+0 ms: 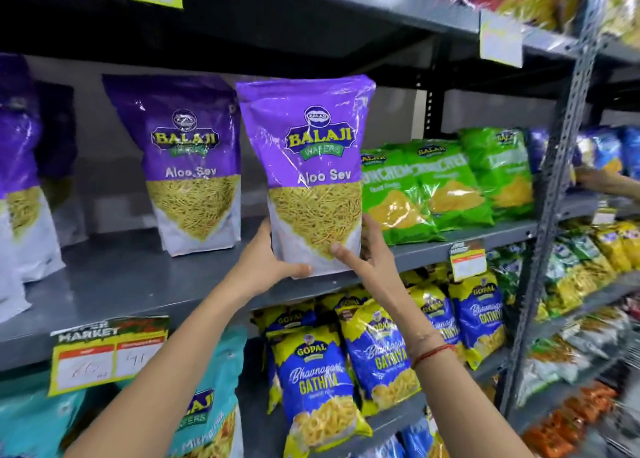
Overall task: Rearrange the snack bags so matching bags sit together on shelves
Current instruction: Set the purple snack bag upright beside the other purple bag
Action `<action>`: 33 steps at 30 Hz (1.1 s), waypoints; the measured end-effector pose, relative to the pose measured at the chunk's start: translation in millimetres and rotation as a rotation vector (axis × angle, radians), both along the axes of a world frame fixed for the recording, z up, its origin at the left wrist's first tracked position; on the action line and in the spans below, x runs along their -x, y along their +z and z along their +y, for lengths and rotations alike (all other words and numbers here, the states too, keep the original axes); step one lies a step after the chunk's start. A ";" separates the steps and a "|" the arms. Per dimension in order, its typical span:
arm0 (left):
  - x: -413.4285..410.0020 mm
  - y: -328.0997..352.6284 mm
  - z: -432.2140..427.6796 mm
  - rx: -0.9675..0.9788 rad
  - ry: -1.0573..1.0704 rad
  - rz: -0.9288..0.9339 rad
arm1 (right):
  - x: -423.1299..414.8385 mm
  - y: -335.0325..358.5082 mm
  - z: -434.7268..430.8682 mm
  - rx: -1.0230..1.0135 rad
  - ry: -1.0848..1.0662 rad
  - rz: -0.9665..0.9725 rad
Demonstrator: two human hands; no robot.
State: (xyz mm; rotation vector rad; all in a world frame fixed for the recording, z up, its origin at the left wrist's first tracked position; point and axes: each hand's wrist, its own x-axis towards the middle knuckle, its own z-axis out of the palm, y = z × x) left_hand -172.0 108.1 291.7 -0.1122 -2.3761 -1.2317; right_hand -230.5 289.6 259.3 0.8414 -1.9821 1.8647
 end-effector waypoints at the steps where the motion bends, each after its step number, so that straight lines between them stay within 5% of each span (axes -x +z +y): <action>1: -1.8 0.8 0.9 -0.009 0.010 0.009 | -2.1 1.0 -1.1 0.005 -0.004 -0.001; 17: -76.9 17.3 -100.6 -0.083 0.169 -0.005 | -43.0 17.3 -109.8 -0.005 0.124 0.048; 33: -90.6 4.1 -146.8 -0.064 0.121 -0.112 | -39.0 28.4 -120.6 -0.385 0.190 0.061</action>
